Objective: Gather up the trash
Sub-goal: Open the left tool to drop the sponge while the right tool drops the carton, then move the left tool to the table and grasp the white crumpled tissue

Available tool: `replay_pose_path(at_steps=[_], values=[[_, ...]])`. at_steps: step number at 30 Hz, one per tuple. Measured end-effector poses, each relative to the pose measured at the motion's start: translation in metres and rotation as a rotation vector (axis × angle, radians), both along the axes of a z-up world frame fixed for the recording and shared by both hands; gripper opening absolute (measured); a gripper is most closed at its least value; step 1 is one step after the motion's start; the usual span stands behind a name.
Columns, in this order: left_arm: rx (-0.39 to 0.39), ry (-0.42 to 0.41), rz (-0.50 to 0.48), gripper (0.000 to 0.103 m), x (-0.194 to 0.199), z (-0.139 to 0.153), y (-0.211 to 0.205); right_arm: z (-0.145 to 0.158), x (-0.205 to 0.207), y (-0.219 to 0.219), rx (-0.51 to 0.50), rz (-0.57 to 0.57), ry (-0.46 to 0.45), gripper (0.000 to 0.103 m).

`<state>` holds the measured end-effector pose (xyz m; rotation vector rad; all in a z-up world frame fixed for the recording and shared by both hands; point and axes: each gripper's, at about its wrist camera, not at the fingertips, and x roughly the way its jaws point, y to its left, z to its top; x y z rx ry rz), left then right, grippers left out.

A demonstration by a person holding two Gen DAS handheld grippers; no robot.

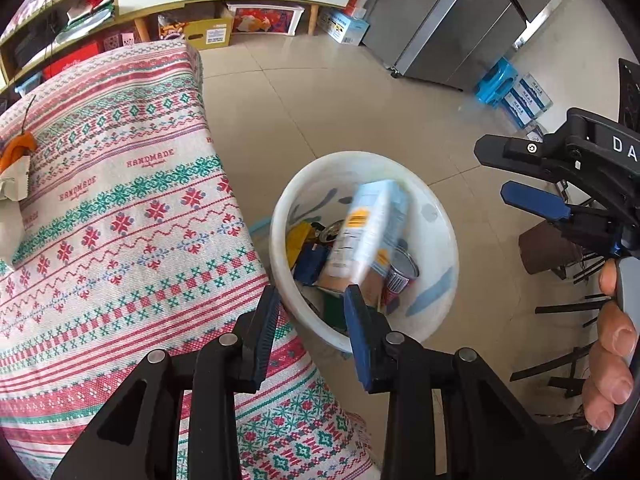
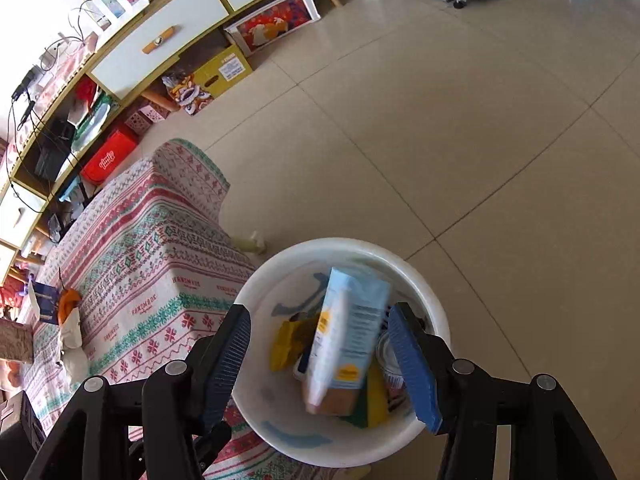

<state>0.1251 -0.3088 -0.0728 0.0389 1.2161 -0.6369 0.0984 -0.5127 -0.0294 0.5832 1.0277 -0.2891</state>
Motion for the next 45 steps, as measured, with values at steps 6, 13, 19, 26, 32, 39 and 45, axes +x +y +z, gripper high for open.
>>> replay_pose_path(at_steps=[6,13,19,26,32,39,45], values=[[-0.001,-0.002,0.034,0.036,0.001,0.005,0.023,0.000,0.000,0.002,0.010,0.007,0.001,0.063],[0.026,-0.043,0.062,0.036,-0.003,0.018,0.053,0.002,0.001,0.002,0.024,-0.001,-0.007,0.067],[0.061,-0.053,0.135,0.036,0.007,0.025,0.094,0.003,0.005,0.010,0.020,0.013,-0.009,0.070],[0.018,-0.044,0.362,0.041,0.045,0.036,0.183,0.006,0.019,0.047,-0.034,0.127,-0.004,0.073],[-0.029,-0.012,0.564,0.051,0.075,0.030,0.249,0.007,0.037,0.094,-0.003,0.267,-0.035,0.077],[0.022,-0.033,0.500,0.060,0.095,0.011,0.225,0.001,0.063,0.143,-0.041,0.370,-0.014,0.077],[0.101,-0.034,0.486,0.010,0.108,-0.017,0.210,-0.002,0.081,0.165,-0.054,0.394,-0.003,0.077]])
